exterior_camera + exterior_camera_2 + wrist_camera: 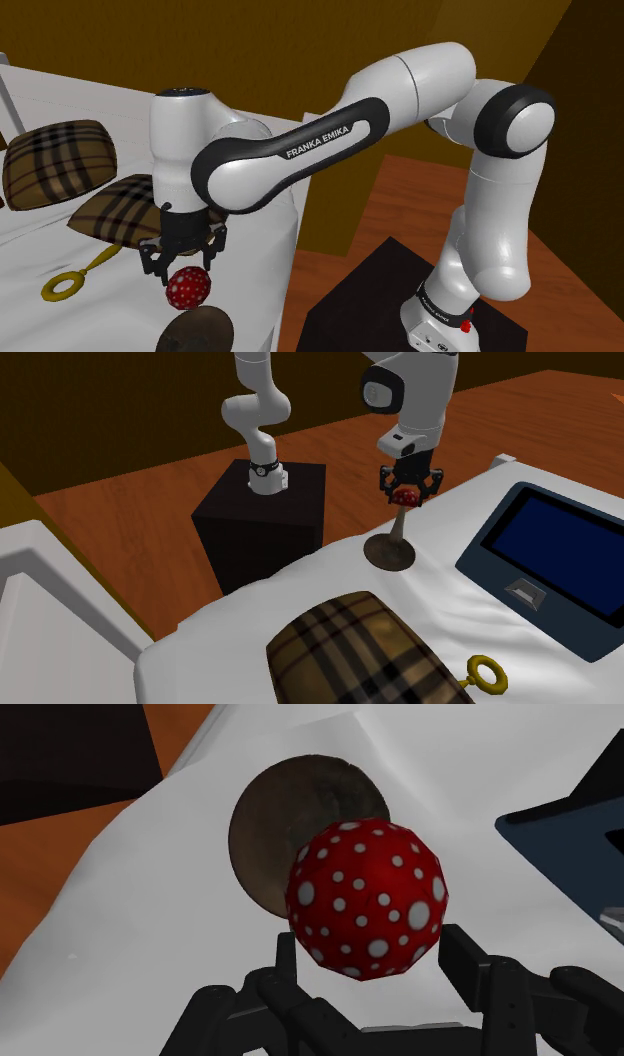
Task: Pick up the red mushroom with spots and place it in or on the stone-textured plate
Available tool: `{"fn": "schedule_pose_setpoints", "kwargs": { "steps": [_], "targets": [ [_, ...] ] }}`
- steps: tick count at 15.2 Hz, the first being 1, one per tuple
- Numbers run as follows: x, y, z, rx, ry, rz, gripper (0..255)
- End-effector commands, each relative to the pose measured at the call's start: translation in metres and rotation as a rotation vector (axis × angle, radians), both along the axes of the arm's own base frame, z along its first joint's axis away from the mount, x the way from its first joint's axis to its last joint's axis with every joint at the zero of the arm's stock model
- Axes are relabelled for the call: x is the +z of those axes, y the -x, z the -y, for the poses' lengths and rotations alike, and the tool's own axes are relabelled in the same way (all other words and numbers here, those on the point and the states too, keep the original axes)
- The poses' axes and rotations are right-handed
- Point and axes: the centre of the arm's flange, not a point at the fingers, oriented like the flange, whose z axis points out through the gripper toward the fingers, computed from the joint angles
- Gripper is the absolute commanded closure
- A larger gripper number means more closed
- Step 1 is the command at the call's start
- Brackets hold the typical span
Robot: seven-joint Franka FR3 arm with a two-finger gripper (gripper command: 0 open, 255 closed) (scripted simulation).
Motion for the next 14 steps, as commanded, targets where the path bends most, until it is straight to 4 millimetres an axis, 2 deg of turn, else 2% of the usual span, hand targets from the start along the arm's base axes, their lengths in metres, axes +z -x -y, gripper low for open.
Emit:
{"fn": "schedule_pose_setpoints", "kwargs": {
  "steps": [1, 14],
  "targets": [
    [-0.01, 0.002, -0.001, 0.0, 0.0, 0.0, 255],
    [-0.078, 0.002, -0.001, 0.0, 0.0, 0.0, 255]
  ]
}}
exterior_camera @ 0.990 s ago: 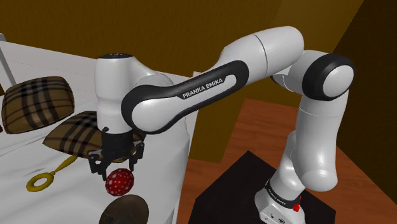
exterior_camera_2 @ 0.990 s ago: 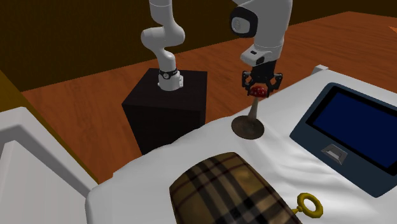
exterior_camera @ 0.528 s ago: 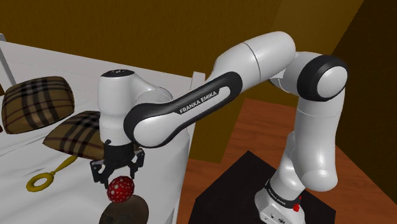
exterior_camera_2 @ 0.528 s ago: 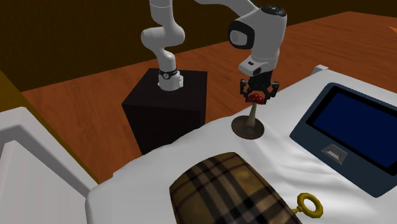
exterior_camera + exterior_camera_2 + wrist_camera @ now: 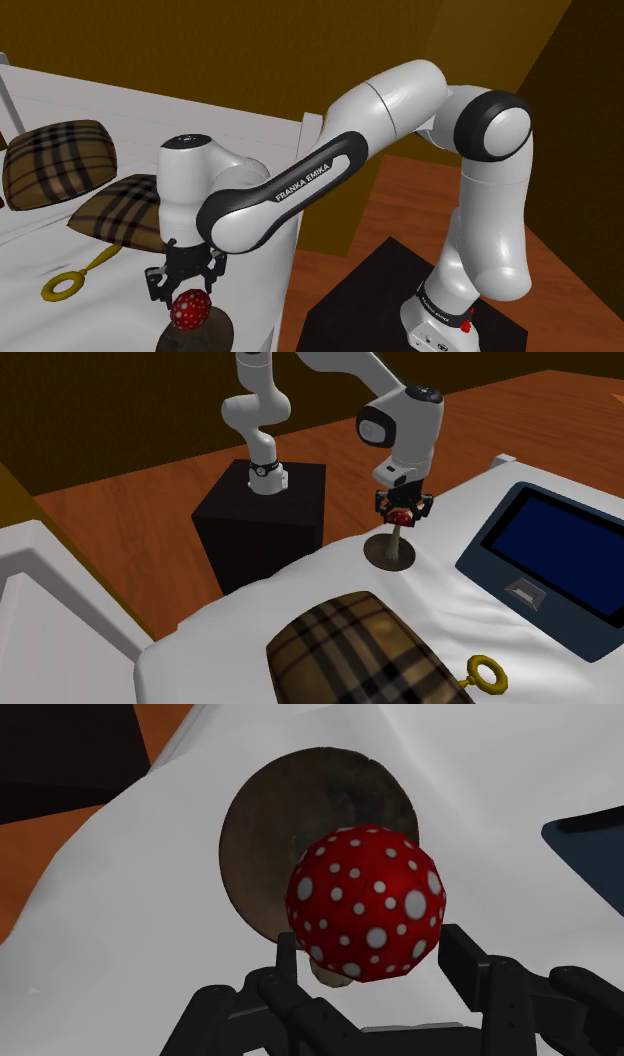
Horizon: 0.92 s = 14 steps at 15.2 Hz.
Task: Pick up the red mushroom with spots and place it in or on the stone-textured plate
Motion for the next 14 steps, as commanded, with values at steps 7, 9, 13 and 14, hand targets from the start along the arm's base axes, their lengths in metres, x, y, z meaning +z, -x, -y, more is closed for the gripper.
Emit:
{"fn": "schedule_pose_setpoints", "kwargs": {
  "steps": [7, 9, 13, 14],
  "targets": [
    [-0.023, -0.001, 0.0, 0.0, 0.0, 0.0, 255],
    [-0.023, -0.001, 0.0, 0.0, 0.0, 0.0, 255],
    [-0.023, -0.001, 0.0, 0.0, 0.0, 0.0, 0],
    [-0.023, -0.001, 0.0, 0.0, 0.0, 0.0, 0]
  ]
}}
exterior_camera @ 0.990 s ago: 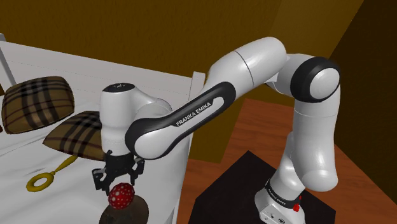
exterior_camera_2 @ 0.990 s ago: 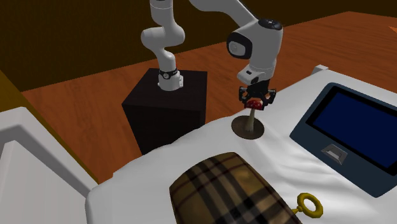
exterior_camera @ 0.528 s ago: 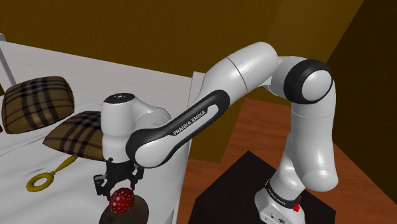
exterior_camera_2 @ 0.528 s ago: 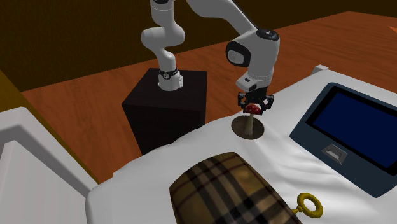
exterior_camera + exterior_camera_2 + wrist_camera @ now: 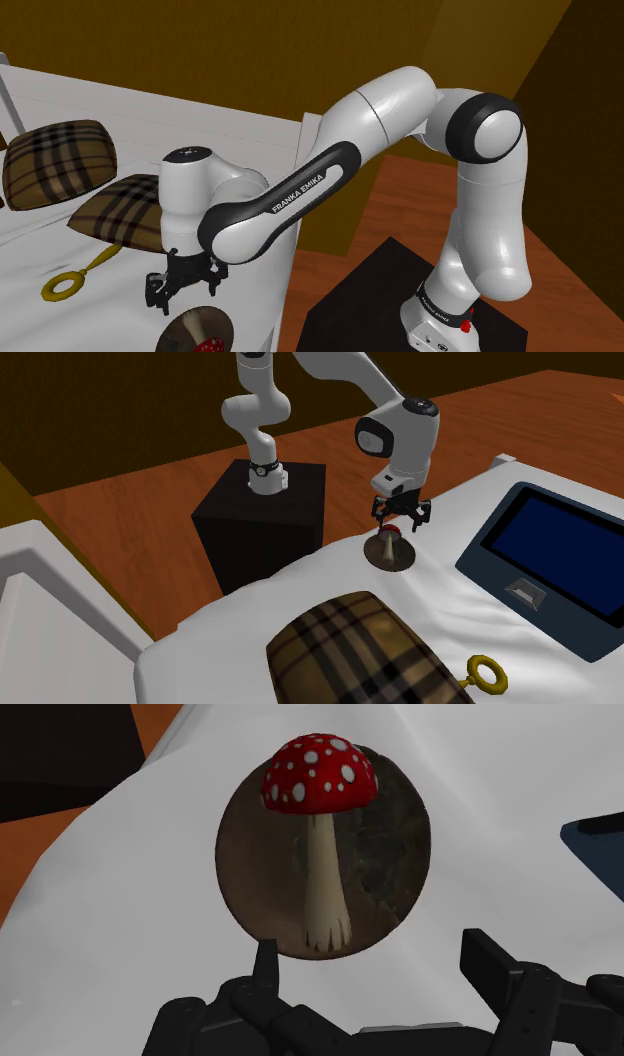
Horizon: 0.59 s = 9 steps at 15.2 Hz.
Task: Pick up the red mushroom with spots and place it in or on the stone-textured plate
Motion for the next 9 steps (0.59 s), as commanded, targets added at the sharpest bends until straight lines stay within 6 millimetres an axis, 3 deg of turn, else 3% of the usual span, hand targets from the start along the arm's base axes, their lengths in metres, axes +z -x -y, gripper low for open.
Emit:
{"fn": "schedule_pose_setpoints", "kwargs": {
  "steps": [1, 3, 7, 9],
  "targets": [
    [0.0, 0.0, 0.0, 0.0, 0.0, 0.0, 0],
    [0.0, 0.0, 0.0, 0.0, 0.0, 0.0, 0],
    [0.05, -0.004, 0.005, 0.0, 0.0, 0.0, 0],
    [0.05, -0.004, 0.005, 0.0, 0.0, 0.0, 0]
  ]
}}
